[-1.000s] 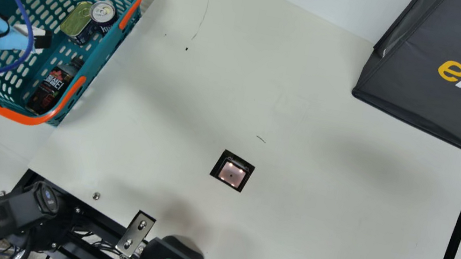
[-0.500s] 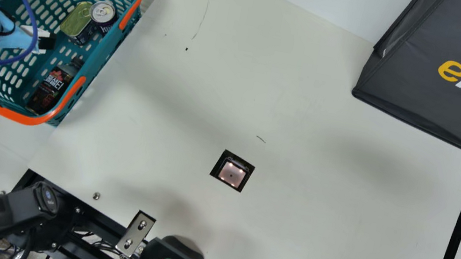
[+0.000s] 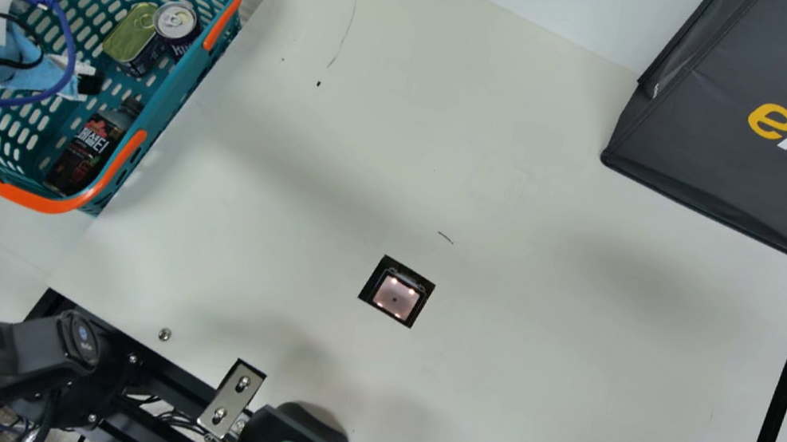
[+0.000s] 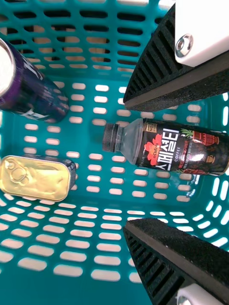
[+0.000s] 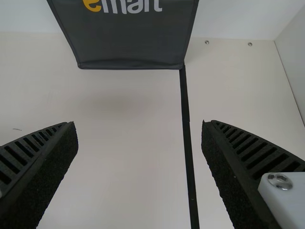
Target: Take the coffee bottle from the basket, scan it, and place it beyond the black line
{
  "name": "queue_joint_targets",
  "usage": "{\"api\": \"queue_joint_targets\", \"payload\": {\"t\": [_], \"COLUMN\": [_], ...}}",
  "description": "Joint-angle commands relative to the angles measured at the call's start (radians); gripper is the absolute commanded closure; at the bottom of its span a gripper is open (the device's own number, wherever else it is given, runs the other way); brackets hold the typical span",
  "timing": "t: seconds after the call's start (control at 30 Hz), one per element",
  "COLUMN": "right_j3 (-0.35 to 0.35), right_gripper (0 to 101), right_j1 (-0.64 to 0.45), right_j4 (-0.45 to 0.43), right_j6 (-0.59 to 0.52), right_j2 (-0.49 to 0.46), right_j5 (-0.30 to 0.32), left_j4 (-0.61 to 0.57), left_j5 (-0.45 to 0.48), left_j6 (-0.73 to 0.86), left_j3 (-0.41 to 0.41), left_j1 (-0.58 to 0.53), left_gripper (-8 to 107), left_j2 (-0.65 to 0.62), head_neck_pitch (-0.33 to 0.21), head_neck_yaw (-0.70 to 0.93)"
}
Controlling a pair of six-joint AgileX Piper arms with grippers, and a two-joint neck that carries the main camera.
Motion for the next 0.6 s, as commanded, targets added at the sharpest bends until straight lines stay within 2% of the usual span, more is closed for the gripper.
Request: {"api": "queue_joint_targets", "payload": {"t": [0.0,0.57], "right_j3": [0.000,0.000], "right_gripper": [10,10], "right_j1": [0.000,0.000], "right_j4": [0.000,0.000], "right_j6": [0.000,0.000], "right_j2": [0.000,0.000], "right_j5": [0.000,0.000], "left_j4": [0.000,-0.048], "left_j5": [-0.018,-0.148], "left_j6": [0.006,0.088], "left_j3": [0.005,0.045], "left_j1": [-0.004,-0.059], "left_gripper": [9,9], "left_j2": [0.015,0.134], "head_neck_pitch": [-0.027,-0.027], "head_neck_yaw": [0.002,0.002]}}
